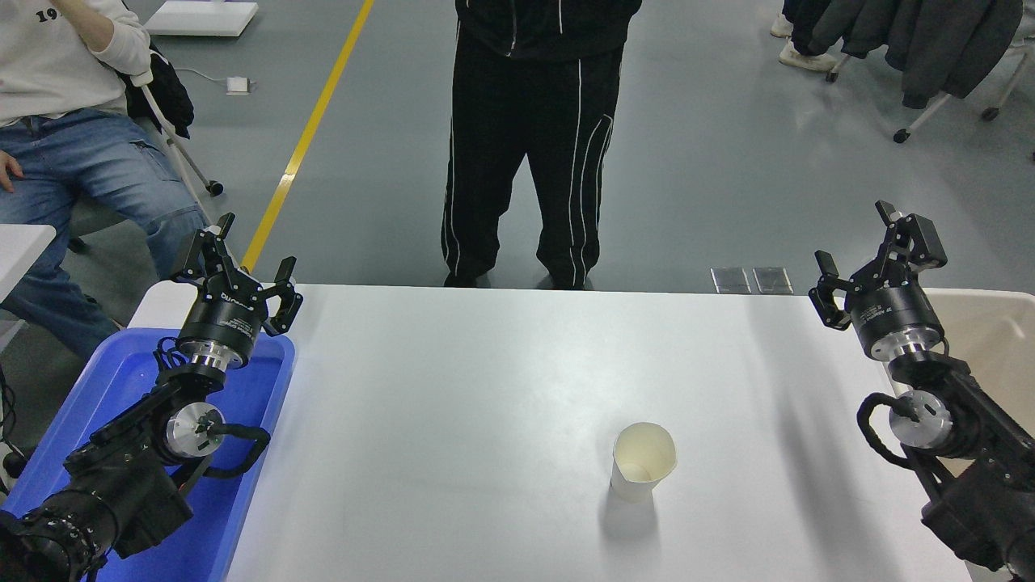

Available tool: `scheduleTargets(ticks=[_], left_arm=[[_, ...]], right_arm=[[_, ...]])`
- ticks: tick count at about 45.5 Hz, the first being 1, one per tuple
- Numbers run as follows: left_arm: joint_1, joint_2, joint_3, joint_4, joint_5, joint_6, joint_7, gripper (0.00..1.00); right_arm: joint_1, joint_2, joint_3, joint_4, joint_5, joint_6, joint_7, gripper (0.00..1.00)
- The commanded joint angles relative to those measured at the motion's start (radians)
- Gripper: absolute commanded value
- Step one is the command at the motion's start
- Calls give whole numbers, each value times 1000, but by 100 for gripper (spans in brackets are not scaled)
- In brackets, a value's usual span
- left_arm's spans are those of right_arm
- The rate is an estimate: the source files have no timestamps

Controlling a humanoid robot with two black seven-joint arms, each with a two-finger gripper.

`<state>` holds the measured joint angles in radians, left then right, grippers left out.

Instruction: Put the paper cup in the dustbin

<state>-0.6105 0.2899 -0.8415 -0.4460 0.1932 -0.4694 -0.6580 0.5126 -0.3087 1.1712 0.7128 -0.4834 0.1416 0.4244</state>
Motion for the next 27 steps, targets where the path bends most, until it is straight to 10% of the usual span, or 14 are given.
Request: scheduleTargets(ticks=[1,27], left_arm=[[0,0,-1,0,0,0,0,100],[0,0,-1,1,0,0,0,100]], right_arm=[[-14,-1,2,-3,3,0,0,99],[6,-12,-1,-46,3,0,-1,99]])
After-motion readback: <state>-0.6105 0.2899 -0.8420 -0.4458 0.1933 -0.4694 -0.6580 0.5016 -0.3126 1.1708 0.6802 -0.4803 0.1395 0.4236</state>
